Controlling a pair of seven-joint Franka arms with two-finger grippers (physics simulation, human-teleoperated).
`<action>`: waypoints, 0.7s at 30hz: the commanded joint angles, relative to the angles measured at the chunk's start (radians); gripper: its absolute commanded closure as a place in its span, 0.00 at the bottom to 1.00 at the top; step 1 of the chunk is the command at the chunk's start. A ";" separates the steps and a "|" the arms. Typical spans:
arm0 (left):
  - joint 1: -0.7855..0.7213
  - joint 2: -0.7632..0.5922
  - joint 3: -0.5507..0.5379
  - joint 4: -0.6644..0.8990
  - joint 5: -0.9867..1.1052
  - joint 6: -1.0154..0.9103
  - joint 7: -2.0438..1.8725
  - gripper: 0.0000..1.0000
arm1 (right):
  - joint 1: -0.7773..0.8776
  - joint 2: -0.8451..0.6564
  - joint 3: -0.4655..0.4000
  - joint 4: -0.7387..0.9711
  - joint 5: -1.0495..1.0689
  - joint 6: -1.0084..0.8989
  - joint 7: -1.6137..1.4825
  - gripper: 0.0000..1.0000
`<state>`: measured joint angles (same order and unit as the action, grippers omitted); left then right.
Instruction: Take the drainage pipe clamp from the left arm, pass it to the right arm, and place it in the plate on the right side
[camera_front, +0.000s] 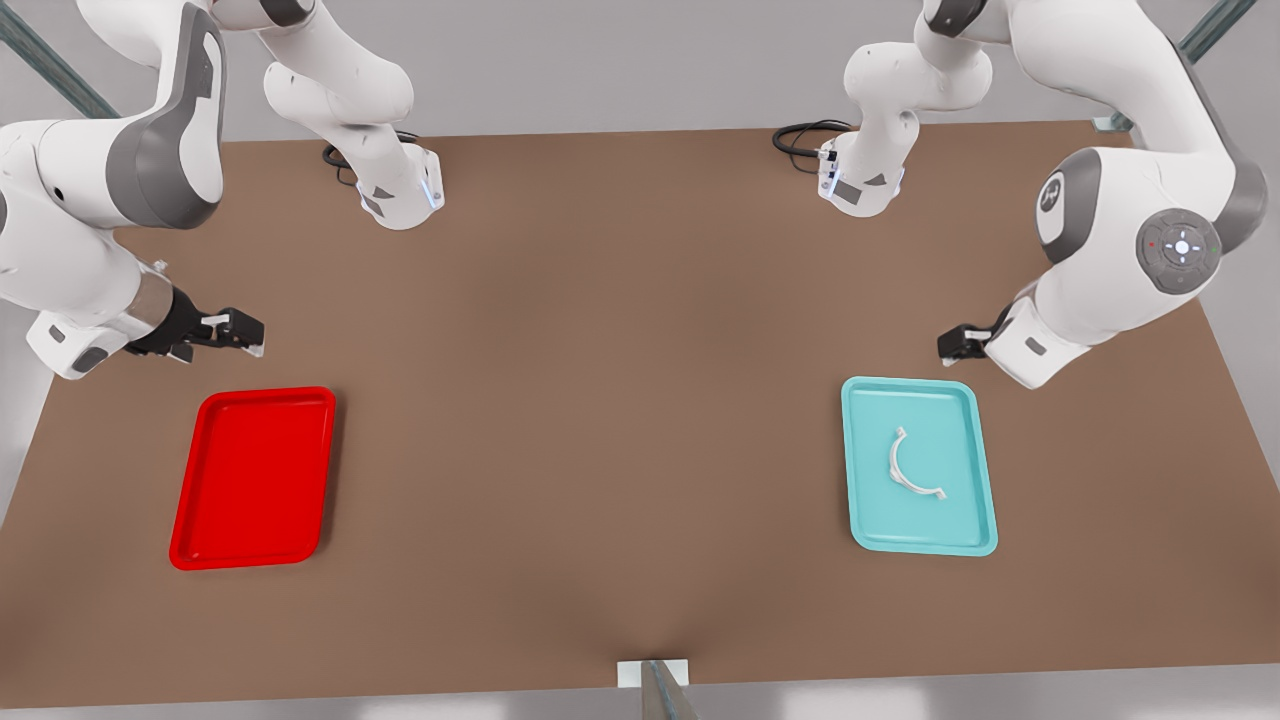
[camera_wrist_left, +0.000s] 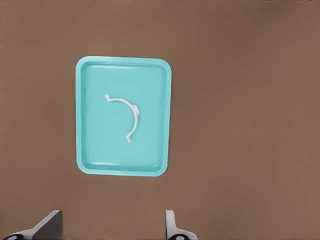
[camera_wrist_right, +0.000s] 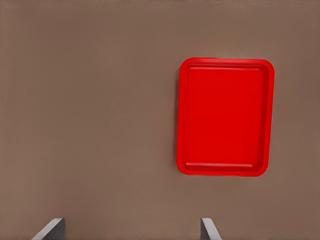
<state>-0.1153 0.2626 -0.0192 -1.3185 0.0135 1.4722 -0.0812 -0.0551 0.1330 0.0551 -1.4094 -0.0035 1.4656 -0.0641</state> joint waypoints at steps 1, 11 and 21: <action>0.000 0.004 0.001 -0.001 0.020 0.059 0.084 0.00 | 0.000 -0.001 0.000 0.001 0.000 0.016 -0.043 0.00; 0.028 0.268 0.103 -0.171 0.019 0.828 -1.515 0.00 | -0.002 -0.001 -0.001 0.001 0.000 0.009 -0.043 0.00; 0.008 0.403 0.130 -0.280 0.010 0.953 -1.824 0.01 | -0.002 -0.001 -0.001 0.000 0.000 0.009 -0.045 0.00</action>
<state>-0.1066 0.6598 0.1098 -1.5985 0.0254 2.3235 -1.0677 -0.0568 0.1330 0.0536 -1.4099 -0.0037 1.4751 -0.0944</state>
